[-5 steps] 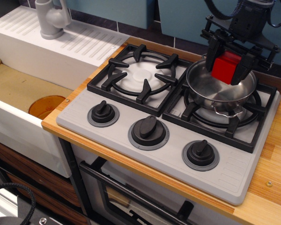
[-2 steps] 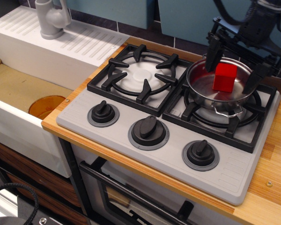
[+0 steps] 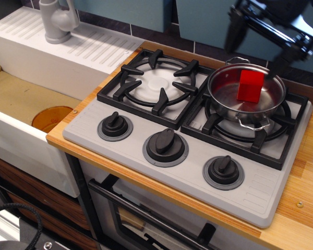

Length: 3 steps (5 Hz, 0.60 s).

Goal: Put redcube in pan and put pan on stove

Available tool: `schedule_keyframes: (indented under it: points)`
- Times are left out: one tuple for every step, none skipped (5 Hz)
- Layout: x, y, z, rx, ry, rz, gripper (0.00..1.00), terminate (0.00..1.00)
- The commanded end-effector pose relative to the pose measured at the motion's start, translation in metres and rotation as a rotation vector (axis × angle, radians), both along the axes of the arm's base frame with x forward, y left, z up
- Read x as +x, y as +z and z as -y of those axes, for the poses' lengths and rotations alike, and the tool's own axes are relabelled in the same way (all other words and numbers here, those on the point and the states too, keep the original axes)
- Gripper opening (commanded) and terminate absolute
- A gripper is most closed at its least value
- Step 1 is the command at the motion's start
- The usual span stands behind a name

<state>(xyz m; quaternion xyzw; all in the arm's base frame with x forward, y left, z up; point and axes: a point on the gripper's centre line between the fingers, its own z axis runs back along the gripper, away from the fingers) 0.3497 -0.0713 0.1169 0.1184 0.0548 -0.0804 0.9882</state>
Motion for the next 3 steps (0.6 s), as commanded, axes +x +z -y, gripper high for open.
schedule_keyframes:
  points:
    - [0.018, 0.022, -0.024, -0.046, -0.039, 0.136, 1.0, 0.0]
    - [0.019, 0.01, -0.032, -0.056, -0.046, 0.156, 1.0, 0.0]
    - [0.018, -0.001, -0.037, -0.064, -0.04, 0.168, 1.0, 0.0]
